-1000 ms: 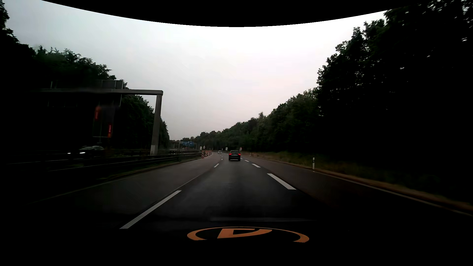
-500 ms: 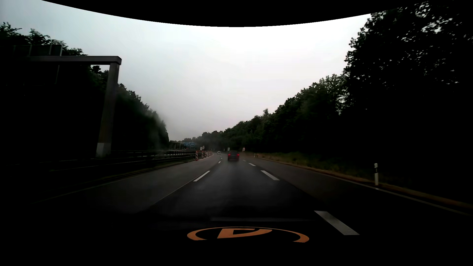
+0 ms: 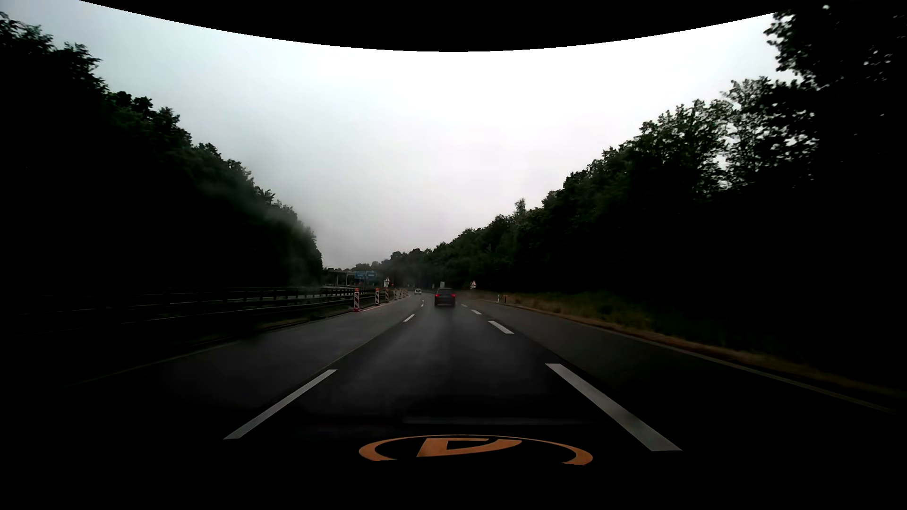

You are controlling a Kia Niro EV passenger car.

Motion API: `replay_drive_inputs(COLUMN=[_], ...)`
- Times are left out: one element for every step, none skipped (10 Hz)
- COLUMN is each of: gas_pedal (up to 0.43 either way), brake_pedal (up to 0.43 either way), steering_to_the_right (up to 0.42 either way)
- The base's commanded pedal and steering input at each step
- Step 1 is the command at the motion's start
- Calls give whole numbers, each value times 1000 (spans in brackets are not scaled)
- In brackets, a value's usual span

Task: Follow the waypoints while adhering to traffic rules and regulations

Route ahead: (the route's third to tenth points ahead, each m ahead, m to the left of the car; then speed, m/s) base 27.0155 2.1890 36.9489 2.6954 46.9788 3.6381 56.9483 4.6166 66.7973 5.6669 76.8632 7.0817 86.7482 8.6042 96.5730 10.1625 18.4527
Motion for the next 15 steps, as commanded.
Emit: replay_drive_inputs(gas_pedal=[98, 98, 98, 98, 98, 98, 98, 98, 98, 98, 98, 98, 87, 87, 87], brake_pedal=[0, 0, 0, 0, 0, 0, 0, 0, 0, 0, 0, 0, 0, 0, 0], steering_to_the_right=[-8, -9, -10, -11, -11, -10, -11, -11, -11, -11, -11, -10, -11, -10, -10])
